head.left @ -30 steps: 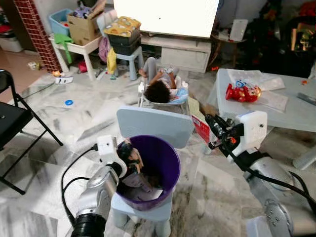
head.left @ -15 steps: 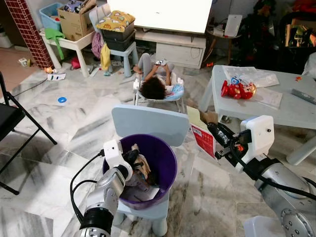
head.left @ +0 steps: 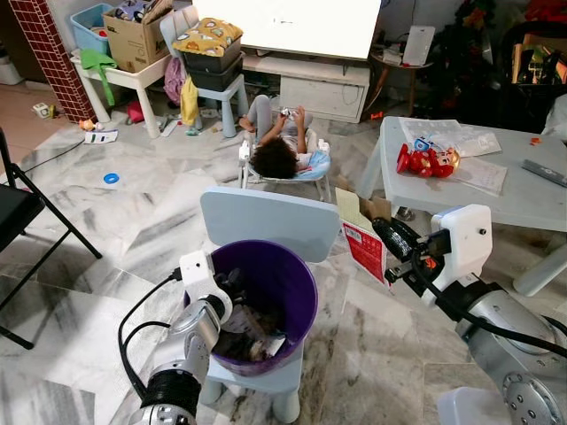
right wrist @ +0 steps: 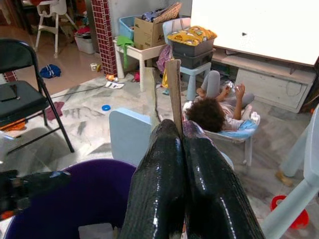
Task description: Picking trash to rubbish bin
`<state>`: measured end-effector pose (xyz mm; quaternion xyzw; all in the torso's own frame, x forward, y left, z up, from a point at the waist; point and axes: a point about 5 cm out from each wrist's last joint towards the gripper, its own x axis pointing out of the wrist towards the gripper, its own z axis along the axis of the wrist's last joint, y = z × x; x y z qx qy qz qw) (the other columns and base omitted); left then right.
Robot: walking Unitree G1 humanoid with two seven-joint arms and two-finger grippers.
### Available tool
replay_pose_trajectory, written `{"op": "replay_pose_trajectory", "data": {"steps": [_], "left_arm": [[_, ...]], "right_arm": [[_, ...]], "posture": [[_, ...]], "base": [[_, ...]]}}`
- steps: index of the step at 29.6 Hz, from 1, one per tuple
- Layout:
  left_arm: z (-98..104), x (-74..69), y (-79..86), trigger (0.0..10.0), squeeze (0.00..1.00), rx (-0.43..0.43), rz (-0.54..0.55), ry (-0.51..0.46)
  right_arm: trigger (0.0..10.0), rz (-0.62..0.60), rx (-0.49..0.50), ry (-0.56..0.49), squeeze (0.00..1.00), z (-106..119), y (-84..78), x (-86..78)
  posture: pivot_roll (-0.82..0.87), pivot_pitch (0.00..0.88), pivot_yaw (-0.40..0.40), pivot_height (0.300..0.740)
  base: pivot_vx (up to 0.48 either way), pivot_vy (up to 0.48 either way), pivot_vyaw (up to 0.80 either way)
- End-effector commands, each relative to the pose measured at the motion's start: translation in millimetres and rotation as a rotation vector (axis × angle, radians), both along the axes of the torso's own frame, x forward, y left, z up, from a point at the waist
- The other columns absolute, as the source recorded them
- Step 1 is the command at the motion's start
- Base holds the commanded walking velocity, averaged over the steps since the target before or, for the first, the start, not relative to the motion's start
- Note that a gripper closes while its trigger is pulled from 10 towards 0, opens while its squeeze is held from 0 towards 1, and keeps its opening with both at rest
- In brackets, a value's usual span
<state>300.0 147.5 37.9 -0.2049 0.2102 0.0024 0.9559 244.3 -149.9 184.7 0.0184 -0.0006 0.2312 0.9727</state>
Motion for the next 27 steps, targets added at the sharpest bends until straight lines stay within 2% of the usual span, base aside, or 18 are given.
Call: {"op": "replay_pose_trajectory", "data": {"steps": [1, 2, 4, 5, 7, 8, 9, 13, 18, 22, 27], "left_arm": [[5.8, -3.9, 5.3, 10.0, 1.00, 0.036, 0.014, -0.020], [10.2, -13.1, 12.4, 10.0, 1.00, 0.085, 0.030, -0.028], [12.5, -19.7, 16.2, 10.0, 1.00, 0.093, 0.046, -0.029], [15.9, -30.7, 20.8, 10.0, 1.00, 0.103, 0.064, -0.027], [19.0, -41.6, 24.9, 10.0, 1.00, 0.126, 0.081, -0.027], [22.0, -54.3, 28.3, 10.0, 1.00, 0.154, 0.096, -0.025], [22.0, -54.3, 28.3, 10.0, 1.00, 0.154, 0.096, -0.025], [29.2, -82.4, 29.8, 10.0, 1.00, 0.205, 0.103, -0.018], [32.2, -104.2, 30.4, 10.0, 1.00, 0.224, 0.085, 0.028], [33.2, -116.3, 32.8, 10.0, 1.00, 0.233, 0.065, 0.058], [34.5, -121.5, 34.0, 10.0, 1.00, 0.240, 0.036, 0.077]], "right_arm": [[0.0, -0.001, -0.001, -0.004, 0.00, -2.5, 2.9, 4.6], [0.0, -0.001, 0.008, -0.003, 0.00, -6.7, 6.4, 10.0], [0.0, -0.001, 0.010, -0.001, 0.00, -9.4, 8.2, 12.9], [0.0, -0.003, 0.013, 0.001, 0.00, -13.2, 10.5, 17.5], [0.0, -0.007, 0.017, 0.002, 0.00, -16.4, 12.3, 22.4], [0.0, -0.010, 0.023, 0.001, 0.00, -19.5, 15.5, 29.6], [0.0, -0.010, 0.023, 0.001, 0.00, -19.5, 15.5, 29.6], [0.0, 0.010, 0.049, 0.023, 0.00, -30.9, 32.9, 49.5], [0.0, 0.039, 0.055, 0.060, 0.00, -47.4, 50.7, 57.4], [0.0, 0.056, 0.058, 0.088, 0.00, -58.0, 61.1, 58.6], [0.0, 0.085, 0.026, 0.129, 0.00, -72.2, 68.0, 54.9]], "posture": [[-0.04, 0.073, -0.063, 0.740], [-0.01, 0.072, -0.062, 0.740], [0.01, 0.071, -0.061, 0.740], [0.05, 0.069, -0.058, 0.740], [0.08, 0.068, -0.056, 0.740], [0.10, 0.068, -0.055, 0.740], [0.10, 0.068, -0.055, 0.740], [0.17, 0.063, -0.047, 0.740], [0.21, 0.054, -0.038, 0.740], [0.22, 0.049, -0.033, 0.740], [0.23, 0.044, -0.031, 0.740]], "base": [[0.000, 0.000, 0.00], [0.000, 0.000, 0.00], [0.000, 0.000, 0.00], [0.000, 0.000, 0.00], [0.000, 0.000, 0.00], [0.000, 0.000, 0.00], [0.000, 0.000, 0.00], [0.000, 0.000, 0.00], [0.000, 0.000, 0.00], [0.000, 0.000, 0.00], [0.000, 0.000, 0.00]]}}
